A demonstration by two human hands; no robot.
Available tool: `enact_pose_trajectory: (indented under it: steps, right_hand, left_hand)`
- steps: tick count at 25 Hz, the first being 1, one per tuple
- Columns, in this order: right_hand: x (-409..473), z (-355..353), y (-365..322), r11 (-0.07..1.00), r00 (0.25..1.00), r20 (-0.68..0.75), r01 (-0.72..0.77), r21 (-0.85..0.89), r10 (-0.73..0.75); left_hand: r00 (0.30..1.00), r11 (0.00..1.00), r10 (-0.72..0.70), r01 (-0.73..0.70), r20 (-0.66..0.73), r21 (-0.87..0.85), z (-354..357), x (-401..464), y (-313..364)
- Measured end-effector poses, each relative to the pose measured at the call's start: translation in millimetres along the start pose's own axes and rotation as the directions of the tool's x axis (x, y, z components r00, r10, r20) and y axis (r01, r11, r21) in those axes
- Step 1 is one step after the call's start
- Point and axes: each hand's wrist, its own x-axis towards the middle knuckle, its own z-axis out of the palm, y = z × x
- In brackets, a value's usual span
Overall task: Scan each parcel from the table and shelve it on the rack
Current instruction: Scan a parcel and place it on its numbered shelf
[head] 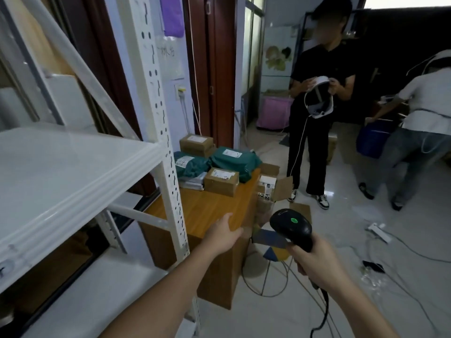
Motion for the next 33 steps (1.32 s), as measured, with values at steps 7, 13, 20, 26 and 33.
enact_pose_trajectory:
  steps: [7, 13, 20, 26, 33]
  right_hand:
    - [150, -26, 8, 1.000, 0.999, 0.028, 0.018, -0.002, -0.018]
    - [280, -58, 6, 1.000, 0.983, 0.185, -0.004, -0.029, 0.009]
    - [405, -54, -1, 0.991, 0.946, 0.323, 0.058, -0.121, -0.016]
    - [514, -9, -10, 0.990, 0.911, 0.412, 0.064, -0.130, -0.005]
    - [604, 35, -22, 0.988, 0.878, 0.476, 0.021, -0.155, 0.056]
  left_hand:
    - [0.998, 0.993, -0.023, 0.030, -0.059, 0.116, 16, 145, 23]
    - [0.988, 0.973, -0.139, 0.150, -0.070, 0.173, 25, 250, 47]
    - [0.957, 0.956, -0.262, 0.275, -0.122, 0.104, 32, 347, 38]
    - [0.910, 0.920, -0.389, 0.391, -0.143, -0.011, 26, 444, -1]
    - [0.763, 0.759, -0.630, 0.566, -0.144, -0.321, 23, 531, -69]
